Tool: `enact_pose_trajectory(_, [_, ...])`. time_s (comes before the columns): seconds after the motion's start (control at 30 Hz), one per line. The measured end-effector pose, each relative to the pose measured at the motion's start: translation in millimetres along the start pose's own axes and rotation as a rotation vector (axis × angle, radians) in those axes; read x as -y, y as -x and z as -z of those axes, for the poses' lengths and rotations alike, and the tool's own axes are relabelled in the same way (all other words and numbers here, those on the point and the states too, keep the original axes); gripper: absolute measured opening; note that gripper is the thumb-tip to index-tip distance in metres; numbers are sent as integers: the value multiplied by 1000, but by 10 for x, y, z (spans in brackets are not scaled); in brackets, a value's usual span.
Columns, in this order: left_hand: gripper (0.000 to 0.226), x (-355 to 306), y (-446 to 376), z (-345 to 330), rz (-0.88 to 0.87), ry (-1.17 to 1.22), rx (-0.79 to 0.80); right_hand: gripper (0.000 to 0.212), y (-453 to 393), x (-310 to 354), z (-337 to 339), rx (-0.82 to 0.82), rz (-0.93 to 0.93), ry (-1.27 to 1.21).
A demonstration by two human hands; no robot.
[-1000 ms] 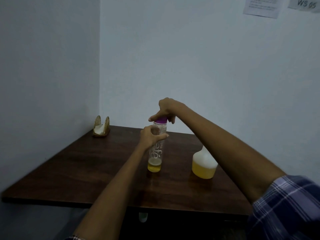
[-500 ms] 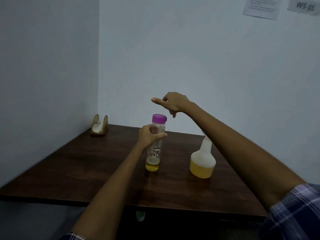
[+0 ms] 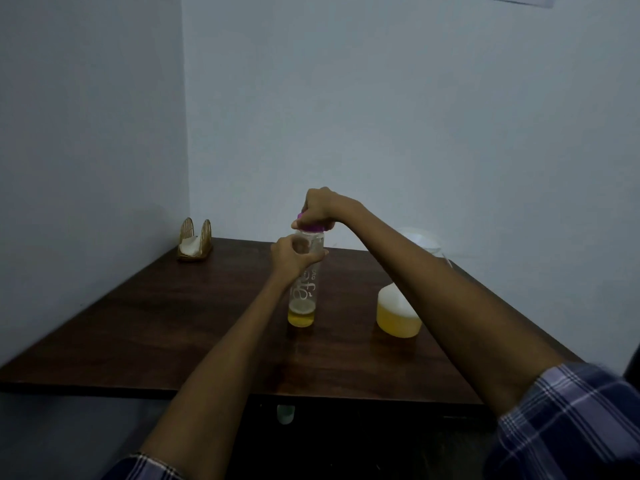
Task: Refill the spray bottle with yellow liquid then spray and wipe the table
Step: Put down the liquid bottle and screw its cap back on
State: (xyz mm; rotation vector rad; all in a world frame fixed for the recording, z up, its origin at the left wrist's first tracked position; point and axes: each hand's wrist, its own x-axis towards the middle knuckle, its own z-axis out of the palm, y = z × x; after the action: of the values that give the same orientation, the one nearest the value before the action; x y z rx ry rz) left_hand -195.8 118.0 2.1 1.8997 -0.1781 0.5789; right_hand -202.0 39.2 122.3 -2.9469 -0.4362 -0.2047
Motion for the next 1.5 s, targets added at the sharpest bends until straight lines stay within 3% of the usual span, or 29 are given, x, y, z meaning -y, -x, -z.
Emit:
enact_pose_trajectory(0.13, [52,5,6,-8,-1,-12,-23,36,14,-12,-48,-99,-8,-15])
enact_pose_trajectory(0.27, [52,-50,74,21,-6,54,48,55,121,-203,-232,-188,26,-260])
enact_pose_trajectory(0.37, [54,1,111,145,22,-33,280,66,310,-362,-702,-233,-67,-631])
enact_pose_trajectory(0.47, [53,266,187,327,115,-339,542,57,420,-458,-1208,-177,-167,-693])
enact_pose_trajectory(0.63, [25,752,74,652,171,-572,408,43,125,-388,-1462,-158,-173,-702])
enact_pose_trajectory(0.8, [25,1176,-233,825,282,-800,340,36,-430,-310,-1572,-219,-154,-639])
enact_pose_trajectory(0.93, [28,1444,-659,815,314,-923,343,44,-1014,-268,-1694,-259,-185,-655])
enact_pose_trajectory(1.2, [55,1805,-1693,611,512,-974,536,54,-2265,-220,-1963,-283,-233,-613])
enact_pose_trajectory(1.5, [43,1941,-2180,566,658,-797,612,54,-2981,-332,-2120,-327,-241,-569])
